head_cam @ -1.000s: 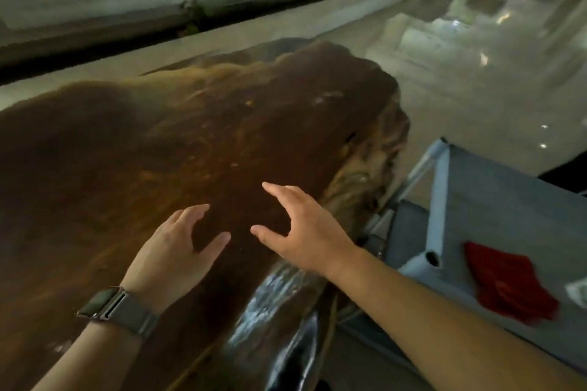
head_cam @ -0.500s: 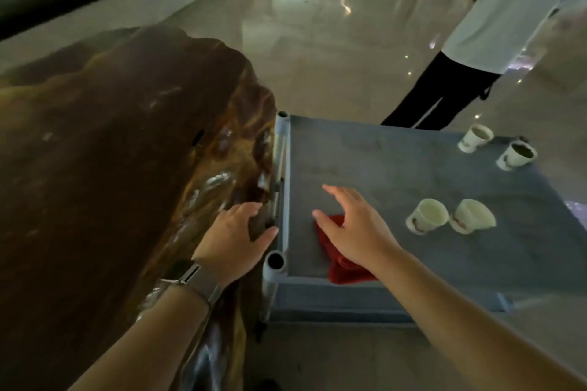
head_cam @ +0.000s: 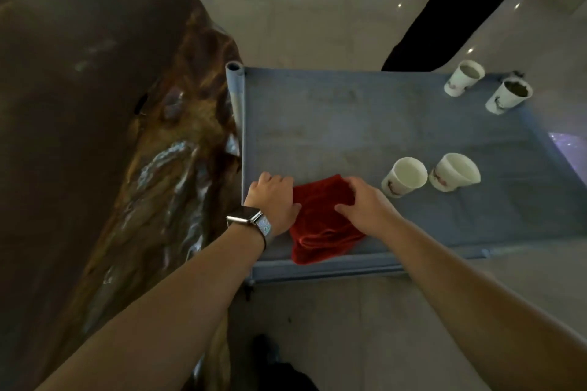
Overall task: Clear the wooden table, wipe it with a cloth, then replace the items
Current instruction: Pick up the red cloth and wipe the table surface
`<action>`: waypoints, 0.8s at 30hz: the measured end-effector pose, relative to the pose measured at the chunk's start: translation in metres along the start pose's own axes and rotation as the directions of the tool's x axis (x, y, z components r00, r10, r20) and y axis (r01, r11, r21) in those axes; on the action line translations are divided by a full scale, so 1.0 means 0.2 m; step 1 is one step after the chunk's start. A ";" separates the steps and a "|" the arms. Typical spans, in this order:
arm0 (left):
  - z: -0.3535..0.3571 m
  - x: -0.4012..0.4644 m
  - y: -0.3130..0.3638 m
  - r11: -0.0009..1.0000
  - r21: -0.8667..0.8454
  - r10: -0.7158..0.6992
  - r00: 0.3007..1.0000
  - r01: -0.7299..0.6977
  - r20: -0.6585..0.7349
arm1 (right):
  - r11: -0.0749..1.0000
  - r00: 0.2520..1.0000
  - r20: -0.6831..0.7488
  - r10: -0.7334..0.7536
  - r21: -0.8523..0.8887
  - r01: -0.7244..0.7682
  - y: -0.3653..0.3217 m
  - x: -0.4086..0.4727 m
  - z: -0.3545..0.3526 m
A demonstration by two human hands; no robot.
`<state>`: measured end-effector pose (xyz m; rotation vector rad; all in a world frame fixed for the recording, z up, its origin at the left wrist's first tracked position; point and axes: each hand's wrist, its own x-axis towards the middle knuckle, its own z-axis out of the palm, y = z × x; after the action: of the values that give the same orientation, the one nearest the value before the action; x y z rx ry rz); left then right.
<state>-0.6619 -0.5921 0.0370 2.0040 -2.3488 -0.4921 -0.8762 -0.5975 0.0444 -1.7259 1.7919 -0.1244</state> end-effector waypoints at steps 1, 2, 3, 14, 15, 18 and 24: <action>0.01 0.01 0.01 1.000 0.017 -0.022 1.000 0.022 0.009 | 0.999 0.999 -0.021 0.024 0.029 -0.023 0.01 0.02 0.01; 0.01 0.02 0.02 0.999 0.029 -0.042 0.999 0.042 0.028 | 0.997 0.998 -0.034 0.048 0.063 -0.046 0.02 0.04 0.02; 0.00 0.03 0.02 0.998 0.030 -0.058 0.997 0.057 0.052 | 0.992 0.997 -0.032 0.074 0.104 -0.071 0.01 0.06 0.02; -0.27 -0.29 -0.15 0.511 -0.857 0.017 0.997 0.058 0.077 | 0.949 0.981 0.134 -0.143 0.298 0.098 -0.37 0.04 -0.10; -0.30 -0.37 -0.20 0.376 -0.925 -0.003 0.999 0.051 0.054 | 0.936 0.968 0.174 -0.182 0.333 0.115 -0.45 0.02 -0.09; -0.39 -0.60 -0.37 -0.001 -1.000 -0.123 0.992 0.014 0.015 | 0.892 0.904 0.247 -0.349 0.384 0.239 -0.72 -0.04 -0.05; -0.39 -1.26 -0.83 -0.335 -0.941 -0.393 0.914 -0.042 0.099 | 0.795 0.650 0.518 -0.556 0.558 0.237 -1.29 -0.32 0.31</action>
<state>-0.4403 -0.3877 0.1186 1.1429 -0.4496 -1.4045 -0.6269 -0.5507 0.1441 -1.5281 0.7428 -0.0836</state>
